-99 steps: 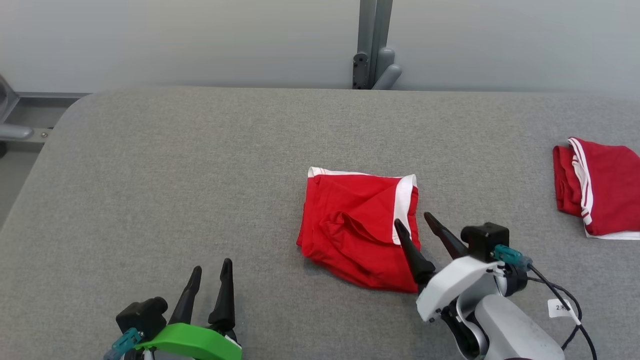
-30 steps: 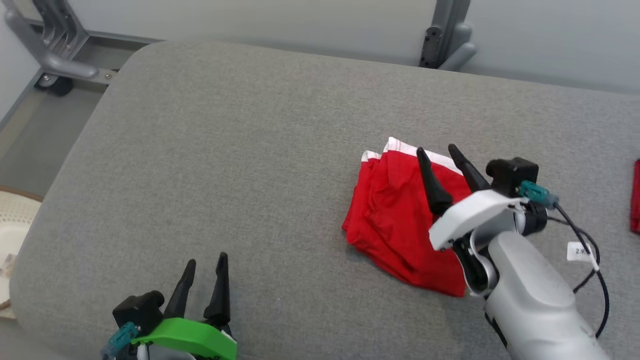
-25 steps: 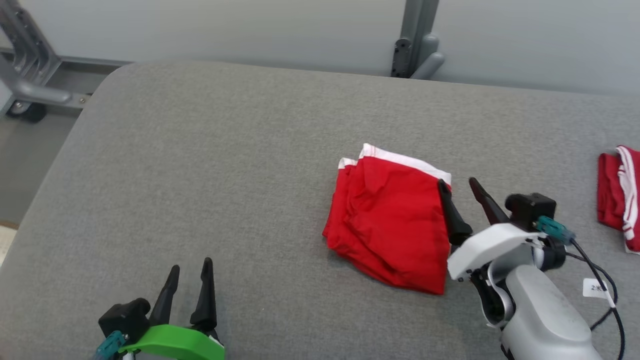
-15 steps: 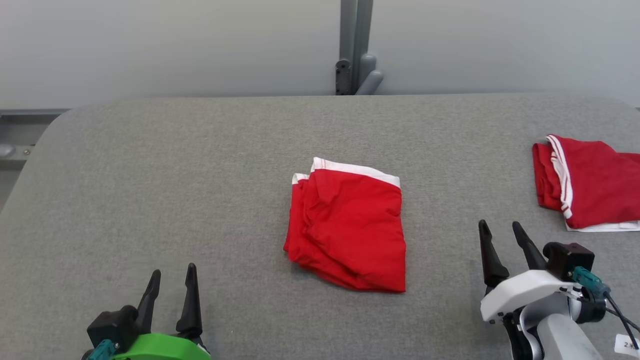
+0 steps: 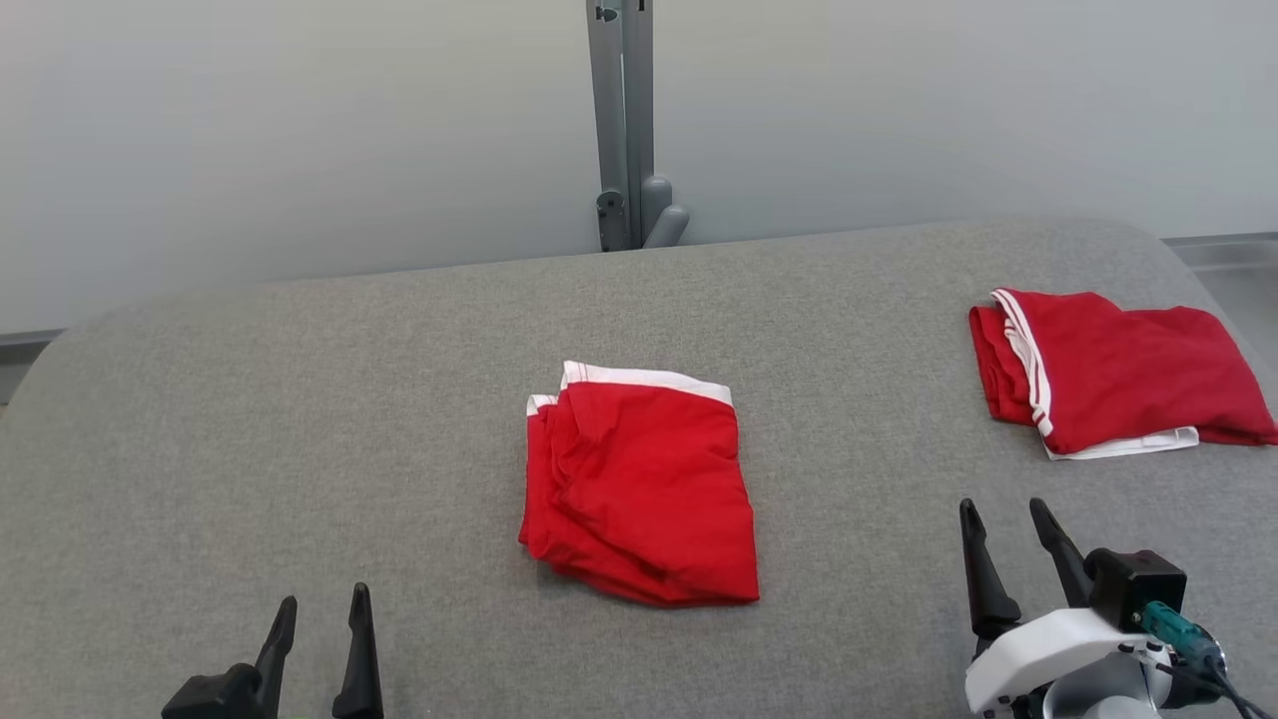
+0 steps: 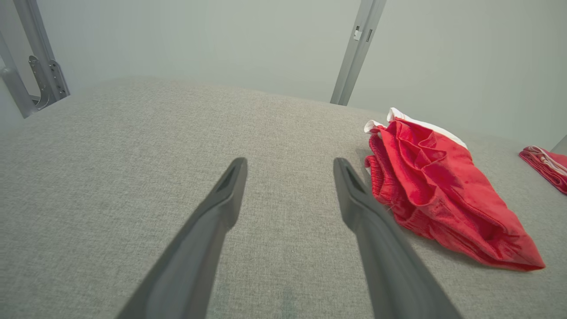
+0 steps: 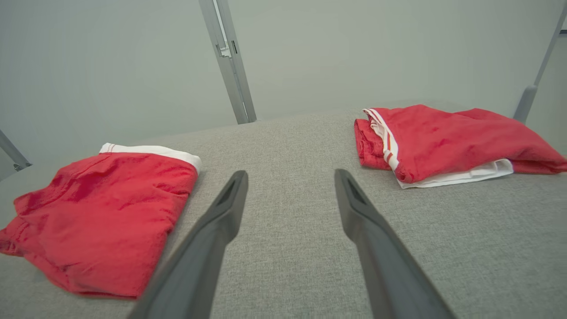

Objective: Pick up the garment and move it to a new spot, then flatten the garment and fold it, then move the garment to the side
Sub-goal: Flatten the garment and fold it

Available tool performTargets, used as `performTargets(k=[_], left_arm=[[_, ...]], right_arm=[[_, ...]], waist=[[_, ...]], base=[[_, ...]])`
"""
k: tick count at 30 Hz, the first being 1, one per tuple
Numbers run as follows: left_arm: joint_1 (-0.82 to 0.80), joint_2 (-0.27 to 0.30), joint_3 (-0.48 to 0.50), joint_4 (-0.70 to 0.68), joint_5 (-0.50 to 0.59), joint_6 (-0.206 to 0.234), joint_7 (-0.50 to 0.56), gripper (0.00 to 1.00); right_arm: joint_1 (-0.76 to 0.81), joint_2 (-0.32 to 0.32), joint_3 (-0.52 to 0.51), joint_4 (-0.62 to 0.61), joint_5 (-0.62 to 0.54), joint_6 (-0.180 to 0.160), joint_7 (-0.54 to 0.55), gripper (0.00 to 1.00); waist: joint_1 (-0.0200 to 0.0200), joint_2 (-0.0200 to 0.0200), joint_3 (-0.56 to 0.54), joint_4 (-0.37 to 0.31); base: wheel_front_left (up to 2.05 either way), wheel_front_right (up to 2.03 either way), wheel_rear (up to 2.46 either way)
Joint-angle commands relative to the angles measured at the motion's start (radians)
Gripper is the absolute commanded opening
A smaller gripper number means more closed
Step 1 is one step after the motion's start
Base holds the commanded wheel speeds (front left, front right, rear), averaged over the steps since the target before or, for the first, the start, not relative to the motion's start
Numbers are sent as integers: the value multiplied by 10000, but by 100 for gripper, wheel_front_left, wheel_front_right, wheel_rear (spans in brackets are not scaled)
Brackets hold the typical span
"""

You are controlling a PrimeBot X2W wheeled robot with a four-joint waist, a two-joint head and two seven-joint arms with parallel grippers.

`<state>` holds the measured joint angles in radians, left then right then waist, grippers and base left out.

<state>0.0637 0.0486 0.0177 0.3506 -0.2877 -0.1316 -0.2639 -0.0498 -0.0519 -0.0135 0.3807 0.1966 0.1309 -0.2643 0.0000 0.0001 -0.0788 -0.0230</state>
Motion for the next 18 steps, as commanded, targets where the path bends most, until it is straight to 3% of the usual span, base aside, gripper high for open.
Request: performTargets(k=[1, 18], left_arm=[[203, 43, 29, -51, 99, 23, 6, 100], [418, 43, -78, -14, -91, 167, 6, 100]], right_arm=[[160, -8, 45, -38, -102, -5, 3, 100], [388, -1, 402, 71, 572, -5, 3, 100]], waist=[[0, -1, -137, -89], [0, -1, -38, 130]], base=[[0, 0, 0], [0, 0, 0]])
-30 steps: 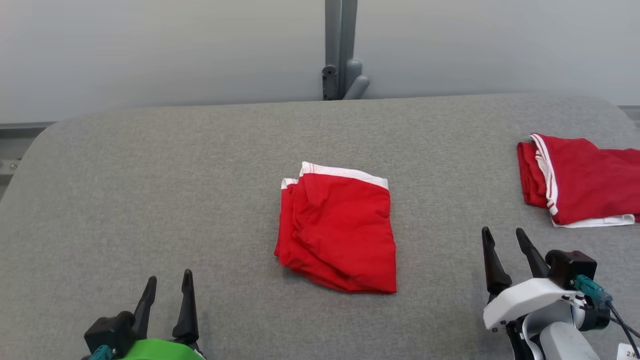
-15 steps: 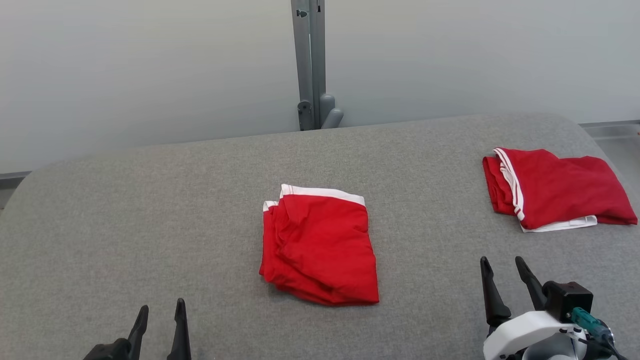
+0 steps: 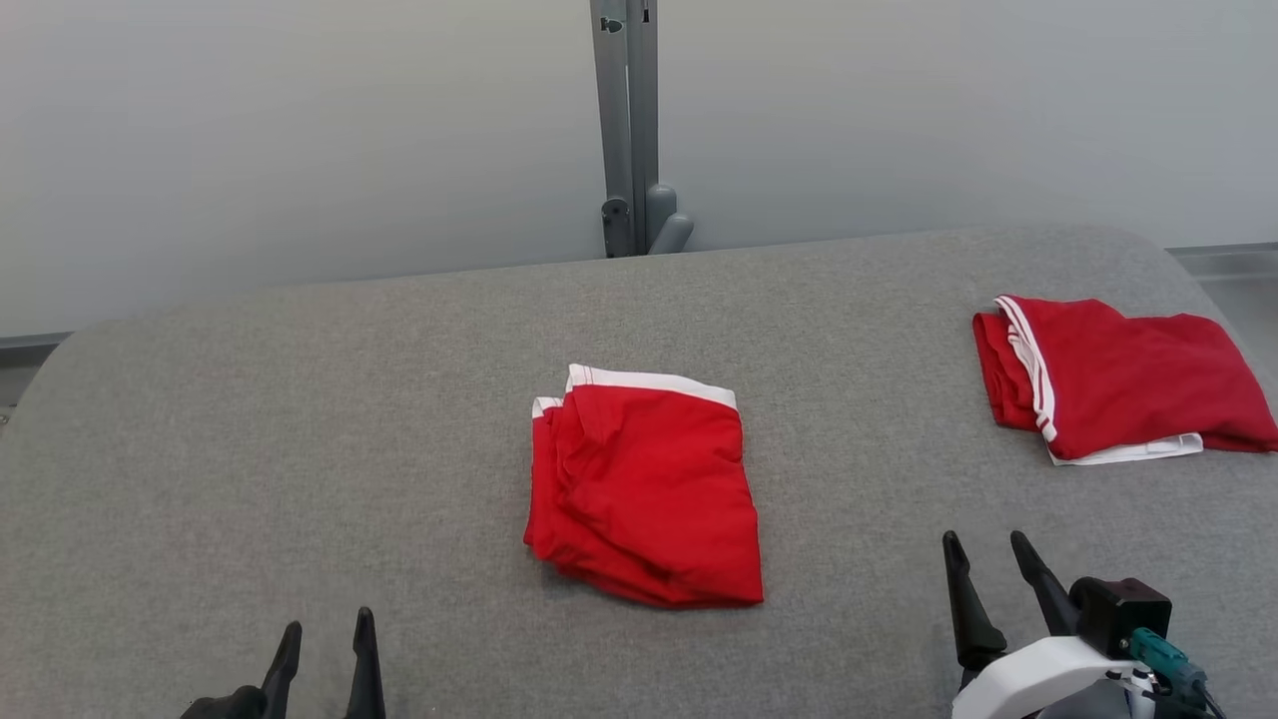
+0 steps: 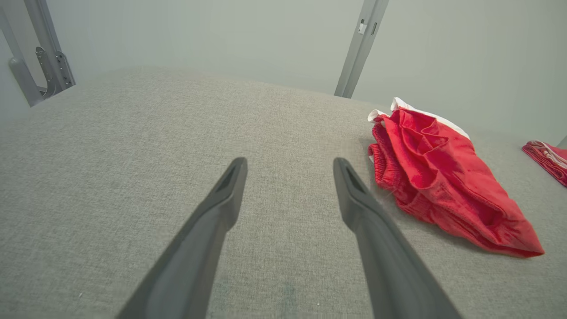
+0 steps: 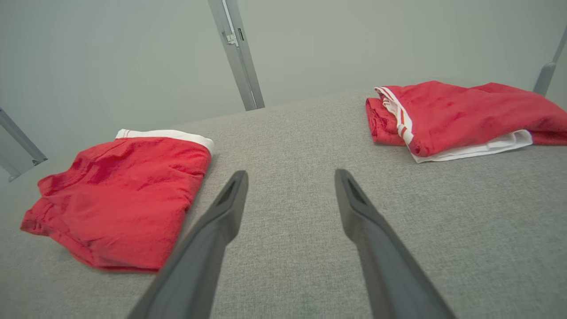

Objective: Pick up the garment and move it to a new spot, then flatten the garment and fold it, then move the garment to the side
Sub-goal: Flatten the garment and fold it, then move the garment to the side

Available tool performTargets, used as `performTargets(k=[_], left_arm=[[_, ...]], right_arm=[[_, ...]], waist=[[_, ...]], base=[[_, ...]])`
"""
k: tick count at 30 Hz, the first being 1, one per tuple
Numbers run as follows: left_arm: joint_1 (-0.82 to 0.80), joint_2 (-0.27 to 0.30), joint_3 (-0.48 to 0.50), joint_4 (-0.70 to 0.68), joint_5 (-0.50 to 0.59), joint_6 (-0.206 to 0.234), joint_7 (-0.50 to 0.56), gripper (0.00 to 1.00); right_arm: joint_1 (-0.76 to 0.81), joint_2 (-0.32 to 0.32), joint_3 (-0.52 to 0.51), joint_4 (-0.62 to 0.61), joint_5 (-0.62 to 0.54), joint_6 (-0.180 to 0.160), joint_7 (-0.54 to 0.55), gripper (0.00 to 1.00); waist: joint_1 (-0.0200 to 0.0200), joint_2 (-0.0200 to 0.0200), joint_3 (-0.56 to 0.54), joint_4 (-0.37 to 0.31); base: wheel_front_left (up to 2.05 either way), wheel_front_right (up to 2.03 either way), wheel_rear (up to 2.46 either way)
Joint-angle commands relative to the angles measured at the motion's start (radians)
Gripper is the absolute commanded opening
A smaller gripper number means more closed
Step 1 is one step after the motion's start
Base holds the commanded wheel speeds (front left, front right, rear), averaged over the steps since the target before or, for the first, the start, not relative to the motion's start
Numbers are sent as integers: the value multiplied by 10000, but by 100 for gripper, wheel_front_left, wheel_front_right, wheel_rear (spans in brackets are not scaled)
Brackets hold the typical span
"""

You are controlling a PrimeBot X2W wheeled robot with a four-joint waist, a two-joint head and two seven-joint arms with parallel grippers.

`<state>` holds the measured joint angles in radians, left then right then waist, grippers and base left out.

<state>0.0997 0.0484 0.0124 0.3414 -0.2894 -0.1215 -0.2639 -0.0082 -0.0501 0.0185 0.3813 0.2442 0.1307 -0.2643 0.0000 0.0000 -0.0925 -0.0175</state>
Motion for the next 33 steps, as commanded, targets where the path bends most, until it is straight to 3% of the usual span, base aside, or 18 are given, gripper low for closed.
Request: performTargets(k=[1, 9, 21, 28, 33], left_arm=[[4, 45, -59, 80, -84, 54, 6, 100], [-462, 46, -684, 61, -136, 33, 6, 100], [-1391, 37, -1670, 17, -474, 131, 5, 100], [-1653, 40, -1908, 15, -626, 145, 6, 100], [-1740, 36, -1803, -28, -664, 247, 6, 100]], right_arm=[[-73, -16, 171, 124, 128, -3, 3, 100], [-878, -16, 899, 653, 595, -4, 5, 100], [-3564, -29, 2023, 2649, 1793, -3, 5, 100], [-4514, -33, 1935, 4504, 2141, -3, 4, 100], [-4525, 37, 2711, 5152, 2915, 2, 65, 100]], waist=[[0, 0, 172, 121], [0, 0, 939, 851], [0, 0, 2468, 2359], [0, 0, 2941, 2698], [0, 0, 3102, 2699]], base=[[0, 0, 0], [0, 0, 0], [0, 0, 0], [0, 0, 0], [0, 0, 0]])
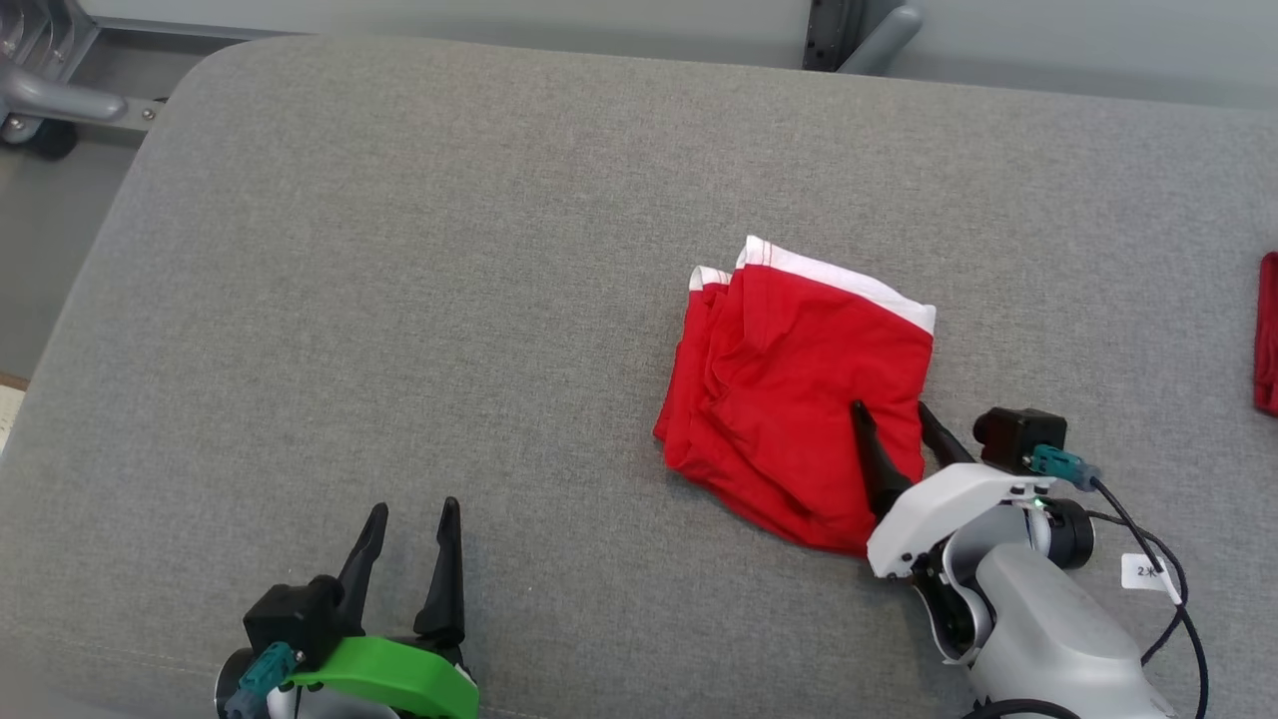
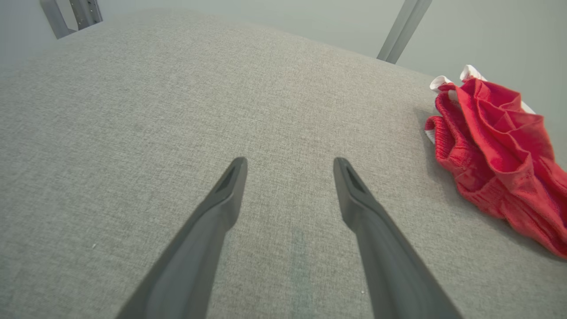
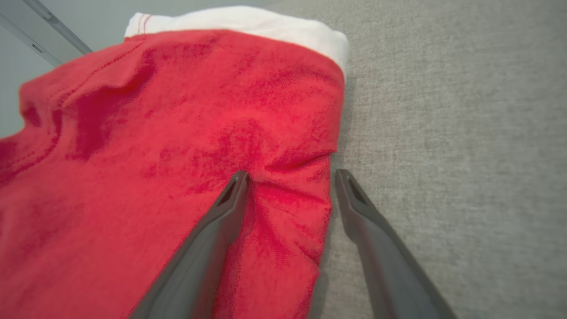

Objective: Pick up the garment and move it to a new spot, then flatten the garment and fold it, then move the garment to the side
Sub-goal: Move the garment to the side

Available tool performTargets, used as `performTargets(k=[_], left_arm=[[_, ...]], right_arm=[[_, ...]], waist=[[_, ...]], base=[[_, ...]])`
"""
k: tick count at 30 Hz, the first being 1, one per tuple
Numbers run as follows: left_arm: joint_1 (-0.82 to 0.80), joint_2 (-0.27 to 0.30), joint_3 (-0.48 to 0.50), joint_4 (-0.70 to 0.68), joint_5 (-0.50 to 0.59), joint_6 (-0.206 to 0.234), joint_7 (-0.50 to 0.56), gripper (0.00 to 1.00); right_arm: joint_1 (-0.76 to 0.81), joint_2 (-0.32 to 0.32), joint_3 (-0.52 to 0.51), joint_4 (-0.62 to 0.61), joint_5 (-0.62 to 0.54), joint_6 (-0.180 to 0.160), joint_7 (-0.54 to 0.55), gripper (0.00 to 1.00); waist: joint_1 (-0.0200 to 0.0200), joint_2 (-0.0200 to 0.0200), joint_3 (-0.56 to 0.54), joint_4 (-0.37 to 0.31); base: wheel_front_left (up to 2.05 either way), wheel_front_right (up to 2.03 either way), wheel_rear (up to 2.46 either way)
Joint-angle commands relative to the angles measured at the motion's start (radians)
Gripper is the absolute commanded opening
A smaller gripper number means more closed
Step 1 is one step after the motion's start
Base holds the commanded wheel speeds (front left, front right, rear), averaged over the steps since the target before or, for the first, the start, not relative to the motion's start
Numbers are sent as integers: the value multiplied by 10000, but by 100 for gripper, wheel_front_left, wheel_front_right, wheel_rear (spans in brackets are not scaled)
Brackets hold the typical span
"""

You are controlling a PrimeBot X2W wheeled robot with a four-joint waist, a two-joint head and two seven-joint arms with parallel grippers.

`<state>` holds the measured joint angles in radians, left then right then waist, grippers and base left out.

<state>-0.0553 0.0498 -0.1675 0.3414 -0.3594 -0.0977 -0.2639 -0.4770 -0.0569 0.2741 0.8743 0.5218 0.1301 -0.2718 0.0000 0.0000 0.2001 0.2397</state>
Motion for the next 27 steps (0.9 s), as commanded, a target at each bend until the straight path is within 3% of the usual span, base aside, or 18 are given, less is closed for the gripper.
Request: performTargets(k=[1, 2, 4, 10, 18, 27], left_arm=[[-214, 24, 13, -44, 62, 10, 5, 100], [-233, 24, 32, -58, 82, 15, 6, 100], [-258, 24, 1, -65, 134, -3, 6, 100], [-64, 27, -54, -49, 178, -30, 5, 100], [558, 28, 269, -31, 482, -84, 6, 100], [634, 27, 163, -304, 262, -201, 6, 100]], right_arm=[[130, 137, 445, 266, 227, 14, 157, 100], [96, 160, 708, 288, 363, 33, 163, 87], [33, 180, 1076, 229, 732, 40, 163, 0], [-60, 47, 785, -304, 689, 14, 91, 0], [606, 42, 537, -840, 629, 3, 80, 0], [1284, -13, 343, -821, -46, 3, 79, 0]], waist=[[0, 0, 203, 109], [0, 0, 219, 87], [0, 0, 220, 43], [0, 0, -129, -260], [0, 0, -949, -1712], [0, 0, -1679, -4847]], base=[[0, 0, 0], [0, 0, 0], [0, 0, 0], [0, 0, 0], [0, 0, 0], [0, 0, 0]])
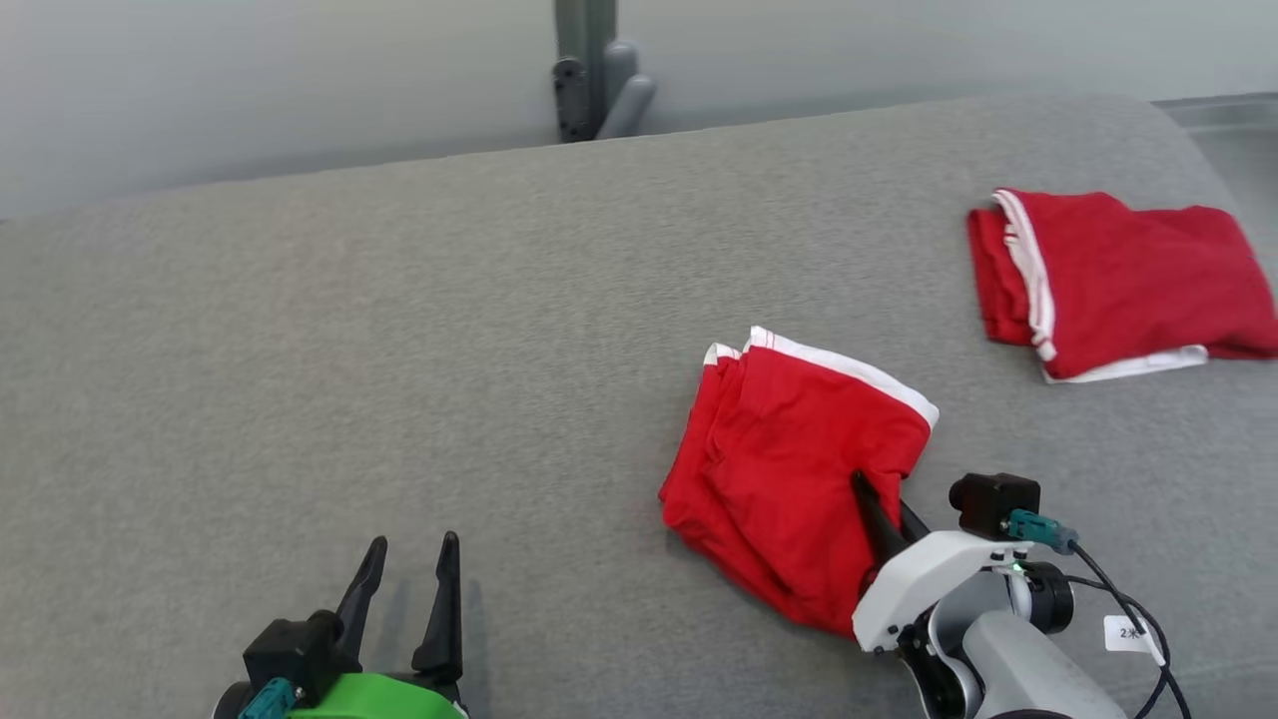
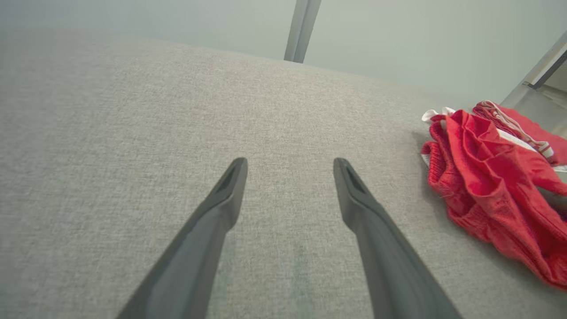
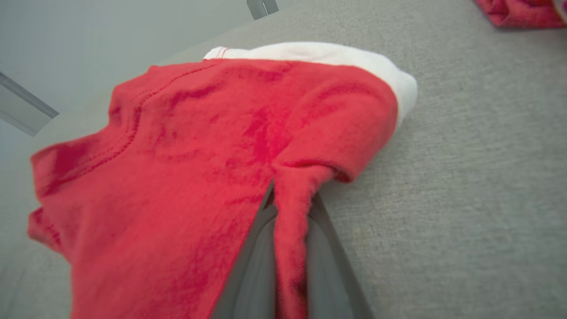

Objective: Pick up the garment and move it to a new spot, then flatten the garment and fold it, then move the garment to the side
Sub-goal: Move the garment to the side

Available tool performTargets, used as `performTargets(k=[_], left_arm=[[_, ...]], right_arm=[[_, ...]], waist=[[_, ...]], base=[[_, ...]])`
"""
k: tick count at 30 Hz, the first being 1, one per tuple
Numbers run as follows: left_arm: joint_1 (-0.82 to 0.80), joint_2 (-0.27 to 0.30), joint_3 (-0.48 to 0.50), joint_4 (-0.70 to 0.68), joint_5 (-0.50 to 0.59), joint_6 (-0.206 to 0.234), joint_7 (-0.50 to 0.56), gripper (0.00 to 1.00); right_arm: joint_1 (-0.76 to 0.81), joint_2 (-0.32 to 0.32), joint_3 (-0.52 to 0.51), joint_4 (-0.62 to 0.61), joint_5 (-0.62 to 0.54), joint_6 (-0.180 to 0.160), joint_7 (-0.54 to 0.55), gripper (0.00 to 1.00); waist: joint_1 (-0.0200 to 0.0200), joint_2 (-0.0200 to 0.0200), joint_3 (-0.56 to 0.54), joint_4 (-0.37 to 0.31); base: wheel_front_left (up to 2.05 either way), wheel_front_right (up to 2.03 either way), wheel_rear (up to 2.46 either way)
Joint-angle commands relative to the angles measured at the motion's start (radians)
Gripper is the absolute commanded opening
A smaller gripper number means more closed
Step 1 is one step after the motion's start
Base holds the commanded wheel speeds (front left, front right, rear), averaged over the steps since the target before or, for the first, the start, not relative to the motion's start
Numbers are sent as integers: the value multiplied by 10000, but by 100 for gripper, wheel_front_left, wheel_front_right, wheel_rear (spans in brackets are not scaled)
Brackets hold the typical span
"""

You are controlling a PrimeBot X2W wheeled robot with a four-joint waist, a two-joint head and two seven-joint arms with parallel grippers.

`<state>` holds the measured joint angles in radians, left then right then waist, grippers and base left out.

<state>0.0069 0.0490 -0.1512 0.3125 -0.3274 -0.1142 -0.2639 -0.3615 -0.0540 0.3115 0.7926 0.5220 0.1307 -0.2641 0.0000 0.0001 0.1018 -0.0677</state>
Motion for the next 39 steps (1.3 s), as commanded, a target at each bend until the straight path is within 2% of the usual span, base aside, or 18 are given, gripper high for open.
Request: performTargets(k=[1, 5, 10, 17, 22, 30, 34, 35, 39], left_arm=[[-8, 36, 1, -61, -93, -31, 6, 100], [-111, 36, -135, -135, -149, -10, 6, 100], [-190, 38, -193, -217, -67, -8, 6, 100], [-295, 39, -242, -156, 118, -42, 6, 100], [-470, 44, -341, -7, 369, -21, 5, 100], [-1065, 48, -487, -37, 750, -69, 7, 100], [-1299, 42, -306, -89, 999, -80, 7, 100], [-1299, 42, -306, -89, 999, -80, 7, 100], [-1609, 41, -231, -277, 1122, -99, 5, 100]], right_arm=[[148, -41, 89, -22, -76, -3, 2, 0], [133, -206, 416, -11, -3, -3, 2, 0], [110, -272, 653, -46, 209, -3, 2, 0], [-7, -369, 1201, -10, 581, -3, 2, 0], [-540, -633, 2103, -13, 541, -1, 2, 0], [-2649, -1380, 3173, 136, 576, -3, 2, 0], [-3929, -1984, 3665, 712, 695, -4, 27, 0], [-3929, -1984, 3665, 712, 695, -4, 27, 0], [-5086, -2597, 3814, 1575, 963, -4, 146, 0]], waist=[[0, -1, -704, -2100], [0, -1, -695, -3164], [0, -1, -593, -4023], [0, -1, -399, -4332], [0, -1, -19, -3833], [0, -1, 902, -2252], [0, -1, 1410, -1458], [0, -1, 1410, -1458], [0, -1, 2033, -696]], base=[[0, 0, 0], [0, 0, 0], [0, 0, 0], [0, 0, 0], [0, 0, 0], [0, 0, 0], [0, 0, 0], [0, 0, 0], [0, 0, 0]])
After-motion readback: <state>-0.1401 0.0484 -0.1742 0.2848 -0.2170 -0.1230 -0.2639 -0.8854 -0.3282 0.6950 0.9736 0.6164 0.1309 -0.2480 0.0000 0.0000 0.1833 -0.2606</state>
